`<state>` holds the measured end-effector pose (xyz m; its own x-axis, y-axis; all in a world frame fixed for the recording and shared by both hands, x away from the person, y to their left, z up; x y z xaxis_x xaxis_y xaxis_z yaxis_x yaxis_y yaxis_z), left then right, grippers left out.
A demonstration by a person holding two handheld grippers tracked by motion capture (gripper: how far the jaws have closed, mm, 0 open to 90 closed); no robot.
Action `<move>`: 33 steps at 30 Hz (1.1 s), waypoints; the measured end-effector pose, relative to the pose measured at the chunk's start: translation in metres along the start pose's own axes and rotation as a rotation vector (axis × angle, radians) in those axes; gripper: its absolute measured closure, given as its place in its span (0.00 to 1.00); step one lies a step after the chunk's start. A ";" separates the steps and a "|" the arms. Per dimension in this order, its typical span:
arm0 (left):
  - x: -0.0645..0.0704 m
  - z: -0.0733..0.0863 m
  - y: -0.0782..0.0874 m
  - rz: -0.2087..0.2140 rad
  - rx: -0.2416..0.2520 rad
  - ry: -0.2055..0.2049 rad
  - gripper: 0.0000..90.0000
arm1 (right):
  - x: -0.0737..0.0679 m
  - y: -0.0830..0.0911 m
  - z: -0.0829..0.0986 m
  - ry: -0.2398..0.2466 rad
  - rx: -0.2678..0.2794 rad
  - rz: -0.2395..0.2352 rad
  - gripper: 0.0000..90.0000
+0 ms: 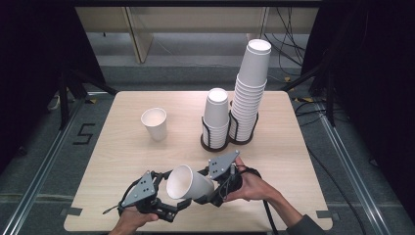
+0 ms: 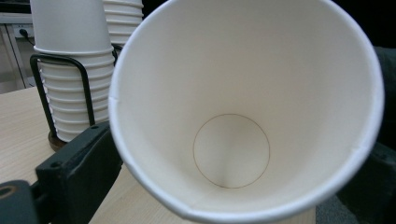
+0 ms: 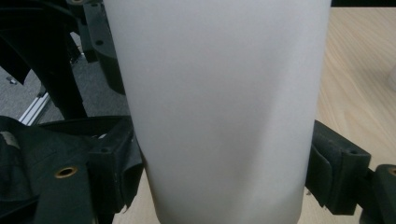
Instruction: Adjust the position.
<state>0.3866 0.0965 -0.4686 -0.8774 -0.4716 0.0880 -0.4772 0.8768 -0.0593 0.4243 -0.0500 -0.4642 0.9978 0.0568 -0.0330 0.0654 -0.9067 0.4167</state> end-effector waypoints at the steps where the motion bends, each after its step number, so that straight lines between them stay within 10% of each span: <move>1: 0.001 -0.001 0.000 0.000 0.008 -0.001 0.08 | 0.000 0.000 0.001 -0.005 -0.003 0.005 0.26; 33: -0.001 -0.004 0.000 -0.028 0.044 0.017 0.18 | 0.000 -0.020 0.014 -0.125 -0.025 0.058 0.16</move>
Point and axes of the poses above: each handheld gripper's, and its own axes: y roughly backward along the jaws, z roughly out of its underside, x roughly to its right, the point moved 6 cm from there along -y, roughly forward along the jaws, and after that the axes turned 10 degrees about x, right-handed, at the moved point
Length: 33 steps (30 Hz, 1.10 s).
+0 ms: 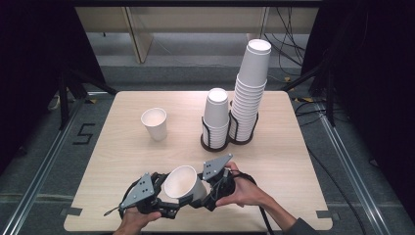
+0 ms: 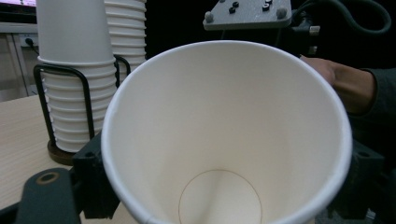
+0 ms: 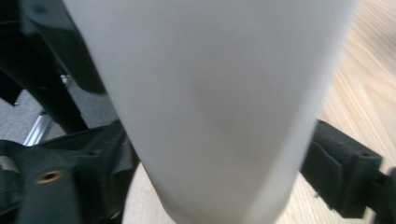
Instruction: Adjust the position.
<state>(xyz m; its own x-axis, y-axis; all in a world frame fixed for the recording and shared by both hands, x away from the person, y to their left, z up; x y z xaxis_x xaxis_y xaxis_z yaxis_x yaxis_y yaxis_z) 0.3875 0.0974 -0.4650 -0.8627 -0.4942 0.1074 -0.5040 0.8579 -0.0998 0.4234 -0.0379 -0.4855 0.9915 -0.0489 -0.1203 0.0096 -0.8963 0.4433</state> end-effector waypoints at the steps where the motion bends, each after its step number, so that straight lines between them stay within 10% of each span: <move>1: -0.002 -0.001 0.000 -0.009 0.010 0.005 0.18 | 0.001 0.000 0.002 -0.025 0.002 0.006 0.18; 21: -0.047 0.000 0.018 -0.312 -0.095 -0.116 0.18 | 0.027 0.058 0.022 -0.065 -0.001 0.226 0.17; 33: -0.073 0.000 0.032 -0.462 -0.127 -0.123 0.17 | 0.029 0.071 0.035 -0.080 -0.014 0.274 0.18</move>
Point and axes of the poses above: each handheld gripper's, and its own axes: y roughly backward along the jaws, z roughly out of its underside, x roughly to its right, the point moved 6 cm from there along -y, roughly forward along the jaws, and after that the axes turned 10 degrees about x, right-handed, at the moved point
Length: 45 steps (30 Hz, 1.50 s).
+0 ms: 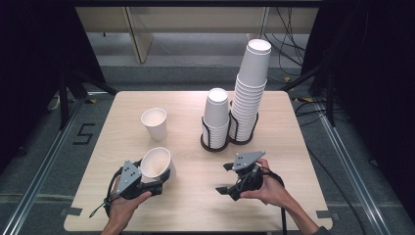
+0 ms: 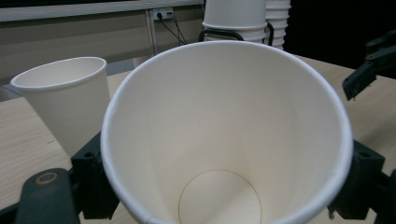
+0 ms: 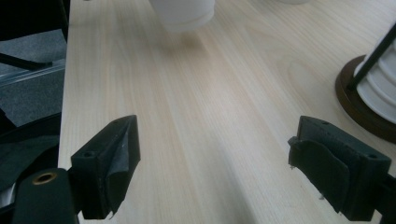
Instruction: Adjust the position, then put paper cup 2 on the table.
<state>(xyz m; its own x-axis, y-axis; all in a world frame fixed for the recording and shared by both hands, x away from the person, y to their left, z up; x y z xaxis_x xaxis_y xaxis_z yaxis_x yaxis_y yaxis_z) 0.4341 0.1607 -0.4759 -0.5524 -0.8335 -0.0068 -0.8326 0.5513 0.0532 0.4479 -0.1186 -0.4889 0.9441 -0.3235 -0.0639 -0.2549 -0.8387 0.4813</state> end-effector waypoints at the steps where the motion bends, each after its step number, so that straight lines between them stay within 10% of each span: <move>1: 0.000 0.000 0.000 0.000 0.000 0.000 0.17 | 0.000 0.000 0.000 0.000 0.000 0.000 0.18; 45: -0.139 0.011 -0.028 -0.366 -0.106 0.008 0.16 | 0.013 0.027 0.027 -0.077 -0.019 0.079 0.18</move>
Point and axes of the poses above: each handheld gripper's, and its own axes: y roughly backward along the jaws, z roughly out of its underside, x roughly to its right, the point moved 6 cm from there along -y, roughly forward along the jaws, and after that the axes turned 10 degrees about x, right-handed, at the moved point
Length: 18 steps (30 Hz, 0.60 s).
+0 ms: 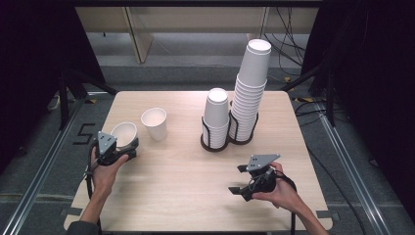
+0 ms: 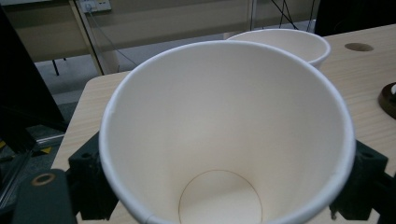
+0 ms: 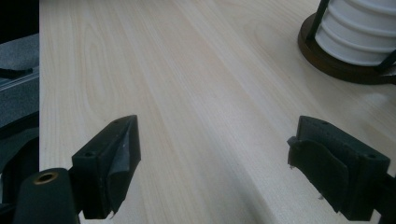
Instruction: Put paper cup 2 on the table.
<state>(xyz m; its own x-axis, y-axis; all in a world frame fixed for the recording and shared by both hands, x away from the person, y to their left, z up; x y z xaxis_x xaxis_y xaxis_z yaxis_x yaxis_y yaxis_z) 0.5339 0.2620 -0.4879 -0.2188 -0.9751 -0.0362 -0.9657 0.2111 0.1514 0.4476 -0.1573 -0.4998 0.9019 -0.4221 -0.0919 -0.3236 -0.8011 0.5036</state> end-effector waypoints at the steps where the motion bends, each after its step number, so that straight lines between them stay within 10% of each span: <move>1: -0.001 0.000 -0.002 -0.004 0.001 0.004 0.16 | 0.000 0.000 0.000 0.003 0.002 0.000 0.18; 18: -0.012 0.006 -0.039 -0.058 -0.051 0.000 0.15 | -0.001 -0.001 0.002 0.004 -0.008 -0.007 0.18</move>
<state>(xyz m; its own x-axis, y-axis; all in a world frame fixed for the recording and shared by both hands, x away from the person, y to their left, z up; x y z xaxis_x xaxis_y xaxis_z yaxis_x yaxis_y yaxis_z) 0.5735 0.2654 -0.4991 -0.1631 -0.9855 -0.0462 -0.9683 0.1510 0.1989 0.4465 -0.1572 -0.5019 0.9053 -0.4149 -0.0915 -0.3153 -0.8004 0.5099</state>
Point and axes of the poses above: each handheld gripper's, and its own axes: y roughly backward along the jaws, z roughly out of its underside, x roughly to its right, the point moved 6 cm from there along -y, roughly forward along the jaws, and after that the axes turned 10 degrees about x, right-handed, at the moved point
